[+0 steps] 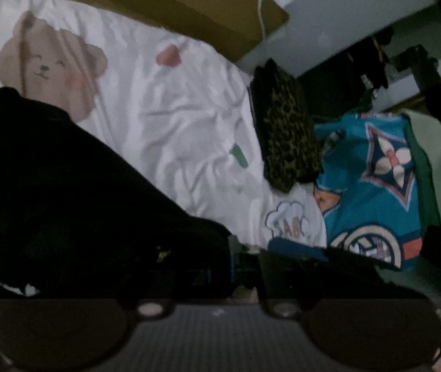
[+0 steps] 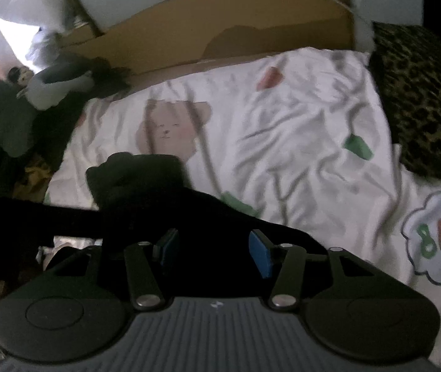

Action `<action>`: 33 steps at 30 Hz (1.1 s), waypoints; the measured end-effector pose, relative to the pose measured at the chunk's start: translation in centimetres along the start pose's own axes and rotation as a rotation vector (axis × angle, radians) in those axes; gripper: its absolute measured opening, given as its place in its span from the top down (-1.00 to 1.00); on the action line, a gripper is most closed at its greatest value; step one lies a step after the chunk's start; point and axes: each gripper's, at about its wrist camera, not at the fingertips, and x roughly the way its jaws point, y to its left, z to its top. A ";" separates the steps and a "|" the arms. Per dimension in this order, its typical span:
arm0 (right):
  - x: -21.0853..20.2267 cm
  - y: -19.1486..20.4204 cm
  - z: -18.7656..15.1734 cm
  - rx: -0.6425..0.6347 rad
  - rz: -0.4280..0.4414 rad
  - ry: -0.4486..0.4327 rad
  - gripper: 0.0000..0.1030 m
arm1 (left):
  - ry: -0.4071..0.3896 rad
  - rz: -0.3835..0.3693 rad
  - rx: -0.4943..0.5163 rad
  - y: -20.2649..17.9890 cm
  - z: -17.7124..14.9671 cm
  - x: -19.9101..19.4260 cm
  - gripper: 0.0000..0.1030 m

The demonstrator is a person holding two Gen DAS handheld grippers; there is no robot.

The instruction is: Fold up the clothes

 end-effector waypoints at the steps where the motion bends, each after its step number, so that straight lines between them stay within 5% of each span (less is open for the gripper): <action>1: -0.1 -0.4 -0.1 0.005 -0.006 -0.002 -0.11 | 0.009 0.002 0.006 -0.2 -0.1 0.4 0.80; 19: -1.1 -5.4 -1.8 0.110 -0.040 0.000 -0.11 | 0.111 0.053 0.053 -2.0 -1.9 5.3 0.76; 27: -1.1 -4.6 -1.8 0.091 -0.030 0.000 -0.11 | 0.103 0.045 0.074 -1.8 -1.4 2.9 0.24; 33: -0.6 -2.9 -1.4 0.057 -0.019 0.004 -0.11 | 0.050 0.057 0.028 0.2 -1.0 -0.9 0.11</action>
